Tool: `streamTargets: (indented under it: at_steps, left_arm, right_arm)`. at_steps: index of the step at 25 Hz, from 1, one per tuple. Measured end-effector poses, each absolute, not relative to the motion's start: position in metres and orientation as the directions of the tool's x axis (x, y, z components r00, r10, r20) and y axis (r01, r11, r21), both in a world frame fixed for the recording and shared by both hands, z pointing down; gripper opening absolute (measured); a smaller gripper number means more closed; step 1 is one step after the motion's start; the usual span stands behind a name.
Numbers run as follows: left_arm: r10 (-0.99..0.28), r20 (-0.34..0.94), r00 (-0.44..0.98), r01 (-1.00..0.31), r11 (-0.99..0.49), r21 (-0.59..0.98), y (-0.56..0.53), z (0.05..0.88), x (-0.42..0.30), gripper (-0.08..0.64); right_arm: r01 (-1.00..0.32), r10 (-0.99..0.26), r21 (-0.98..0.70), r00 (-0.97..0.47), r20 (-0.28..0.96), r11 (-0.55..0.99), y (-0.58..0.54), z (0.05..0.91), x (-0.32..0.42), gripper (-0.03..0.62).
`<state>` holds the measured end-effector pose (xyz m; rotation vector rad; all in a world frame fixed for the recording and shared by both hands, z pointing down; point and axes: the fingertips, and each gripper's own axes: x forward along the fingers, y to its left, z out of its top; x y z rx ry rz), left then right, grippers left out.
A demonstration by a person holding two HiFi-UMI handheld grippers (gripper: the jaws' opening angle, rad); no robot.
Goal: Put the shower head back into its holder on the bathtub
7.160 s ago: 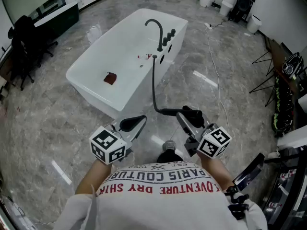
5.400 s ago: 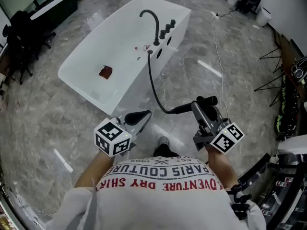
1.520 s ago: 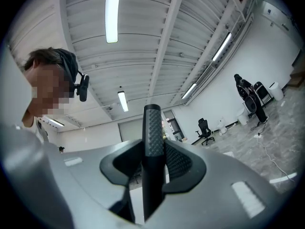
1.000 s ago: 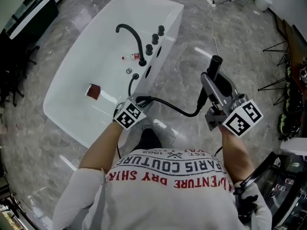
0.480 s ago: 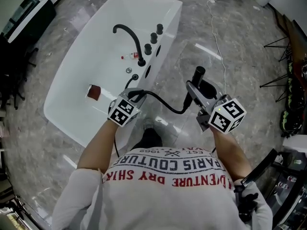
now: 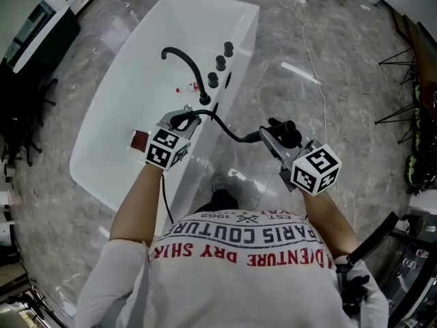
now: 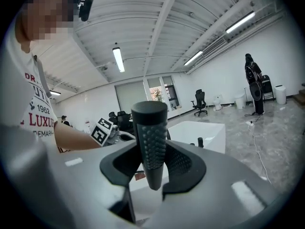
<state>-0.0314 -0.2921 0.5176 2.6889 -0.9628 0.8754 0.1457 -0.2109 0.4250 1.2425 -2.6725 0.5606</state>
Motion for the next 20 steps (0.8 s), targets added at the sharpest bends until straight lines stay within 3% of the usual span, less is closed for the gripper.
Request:
streamTargets:
  at_steps: [9,20]
  left_arm:
    - [-0.562,0.493,0.664,-0.652,-0.758,0.013,-0.350,0.473,-0.031,0.066]
    - [-0.563,0.427,0.708,-0.610,-0.791,-0.032,-0.403,0.442,-0.009,0.066]
  right_arm:
    - [-0.782,-0.727,-0.273,-0.622,0.291,0.560,-0.238,0.422,0.144,0.137]
    - [-0.827,-0.771,-0.263,-0.560,0.303,0.497,-0.254,0.423,0.156,0.137]
